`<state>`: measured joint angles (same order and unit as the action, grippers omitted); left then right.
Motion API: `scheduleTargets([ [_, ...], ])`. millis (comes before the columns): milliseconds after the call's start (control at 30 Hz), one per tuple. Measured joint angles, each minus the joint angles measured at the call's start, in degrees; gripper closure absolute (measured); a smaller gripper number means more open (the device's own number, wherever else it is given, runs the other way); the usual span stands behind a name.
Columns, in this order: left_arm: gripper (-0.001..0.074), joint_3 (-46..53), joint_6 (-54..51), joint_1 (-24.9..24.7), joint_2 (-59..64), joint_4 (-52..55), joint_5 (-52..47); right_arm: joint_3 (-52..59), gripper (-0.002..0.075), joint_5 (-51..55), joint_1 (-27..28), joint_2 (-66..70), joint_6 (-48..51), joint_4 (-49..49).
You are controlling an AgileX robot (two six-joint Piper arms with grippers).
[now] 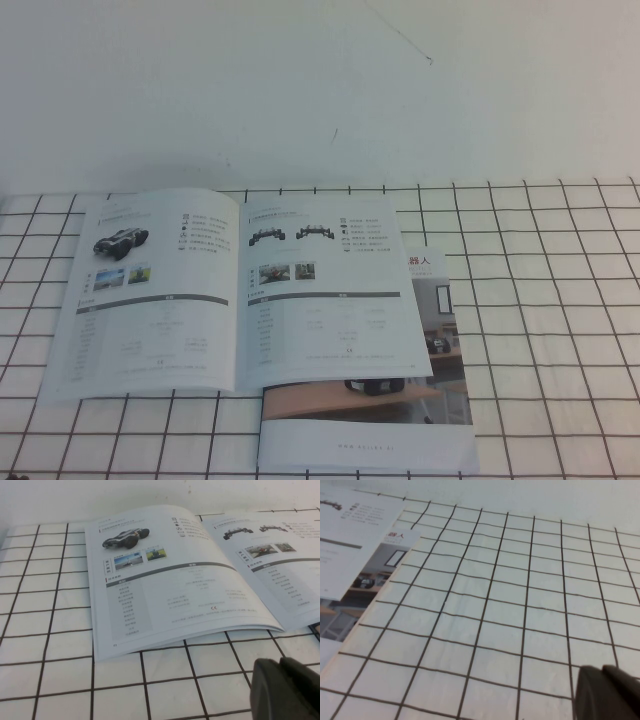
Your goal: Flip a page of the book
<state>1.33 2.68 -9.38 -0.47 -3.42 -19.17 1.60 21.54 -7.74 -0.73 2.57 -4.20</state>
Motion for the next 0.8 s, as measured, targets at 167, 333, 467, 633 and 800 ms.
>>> scheduleTargets([
  [167, 0.0738, 0.0, 0.0, 0.0, 0.0, 0.11, 1.44, 0.0, 0.0728, -0.85, 0.0, 0.0, 0.0, 0.0],
  [333, 0.0737, 0.24, 0.0, 0.0, 0.0, 0.11, 3.32, 0.0, 0.0728, -8.16, 0.0, 0.0, 0.11, 0.0],
  [467, 0.0737, 0.24, -0.08, 0.0, 0.0, -0.05, 6.02, 0.0, 0.0728, -16.65, 0.0, 0.0, -0.01, 0.0],
  [633, 0.0737, 0.24, -0.08, 0.0, 0.0, -2.14, 12.45, 0.0, 0.0728, -28.55, 0.0, 0.0, -0.11, 0.0],
  [800, 0.0737, 0.24, -0.08, 0.0, 0.0, -3.33, 25.04, 0.0, 0.0728, -36.1, 0.0, 0.0, 0.0, 0.0],
])
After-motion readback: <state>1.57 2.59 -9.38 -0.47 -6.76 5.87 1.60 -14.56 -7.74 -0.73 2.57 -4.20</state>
